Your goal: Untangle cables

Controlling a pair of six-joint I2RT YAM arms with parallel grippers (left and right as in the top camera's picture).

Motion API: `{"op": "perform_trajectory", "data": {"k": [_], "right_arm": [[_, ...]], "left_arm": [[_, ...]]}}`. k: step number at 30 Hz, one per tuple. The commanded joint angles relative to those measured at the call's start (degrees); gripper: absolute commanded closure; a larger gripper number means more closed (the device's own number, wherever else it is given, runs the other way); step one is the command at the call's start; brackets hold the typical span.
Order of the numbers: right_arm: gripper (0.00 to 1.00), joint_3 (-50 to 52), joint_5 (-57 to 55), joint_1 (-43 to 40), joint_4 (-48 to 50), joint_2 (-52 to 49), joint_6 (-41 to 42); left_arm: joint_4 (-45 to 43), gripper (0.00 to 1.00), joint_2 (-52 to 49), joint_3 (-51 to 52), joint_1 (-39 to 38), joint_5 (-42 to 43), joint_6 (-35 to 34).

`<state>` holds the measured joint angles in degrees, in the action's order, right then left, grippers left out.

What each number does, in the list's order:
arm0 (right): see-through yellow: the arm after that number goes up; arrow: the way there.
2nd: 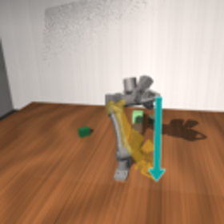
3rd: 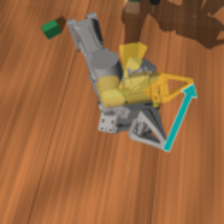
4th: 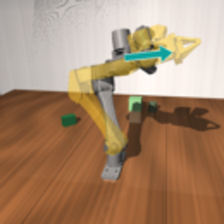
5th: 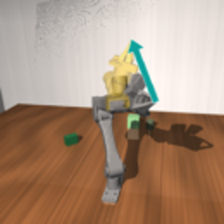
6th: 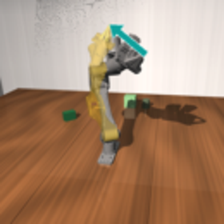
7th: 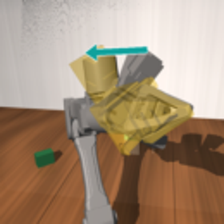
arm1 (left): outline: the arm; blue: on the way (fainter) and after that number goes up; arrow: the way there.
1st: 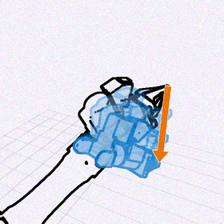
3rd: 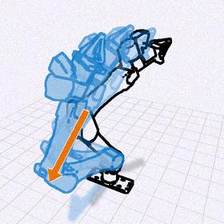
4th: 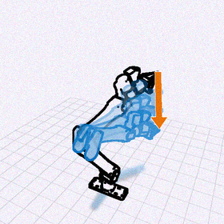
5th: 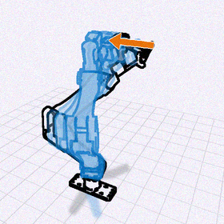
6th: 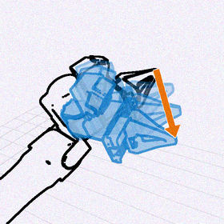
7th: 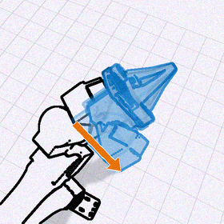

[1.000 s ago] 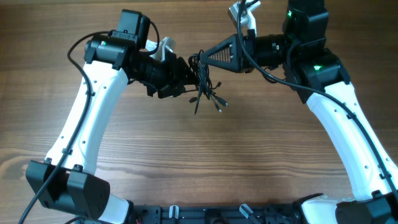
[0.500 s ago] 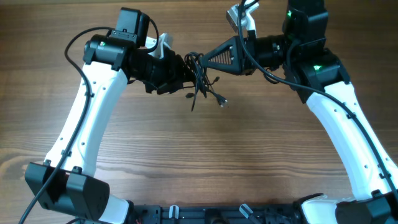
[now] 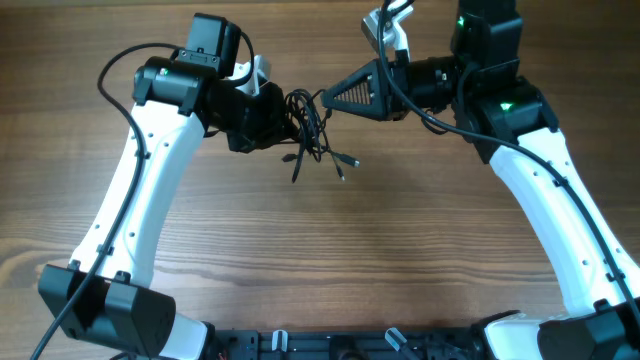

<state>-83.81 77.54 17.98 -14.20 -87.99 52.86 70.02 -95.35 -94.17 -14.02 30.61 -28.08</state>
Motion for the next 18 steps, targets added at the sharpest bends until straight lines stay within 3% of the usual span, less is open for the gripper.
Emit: {"op": "perform_trajectory", "data": {"k": [1, 6, 9, 13, 18], "right_arm": [[0.96, -1.18, 4.42, 0.00, 0.44, 0.96, -6.45], [0.96, -1.18, -2.19, 0.00, -6.32, 0.96, -13.49], [0.96, -1.18, -15.61, 0.00, -17.86, 0.96, -17.79], [0.96, -1.18, -35.15, 0.00, -30.60, 0.96, -18.36], [0.96, -1.18, -42.69, 0.00, -36.11, 0.96, -18.93]], "left_arm": [[1.46, 0.96, -0.24, 0.20, 0.37, -13.64, -2.89], [2.75, 0.96, -0.24, 0.20, 0.37, -19.93, -5.40], [3.93, 0.96, -0.24, 0.20, 0.37, -24.33, -8.66], [4.66, 0.96, -0.24, 0.20, 0.37, -25.20, -8.66], [4.61, 0.96, -0.28, 0.20, 0.37, -25.79, -8.90]]}}
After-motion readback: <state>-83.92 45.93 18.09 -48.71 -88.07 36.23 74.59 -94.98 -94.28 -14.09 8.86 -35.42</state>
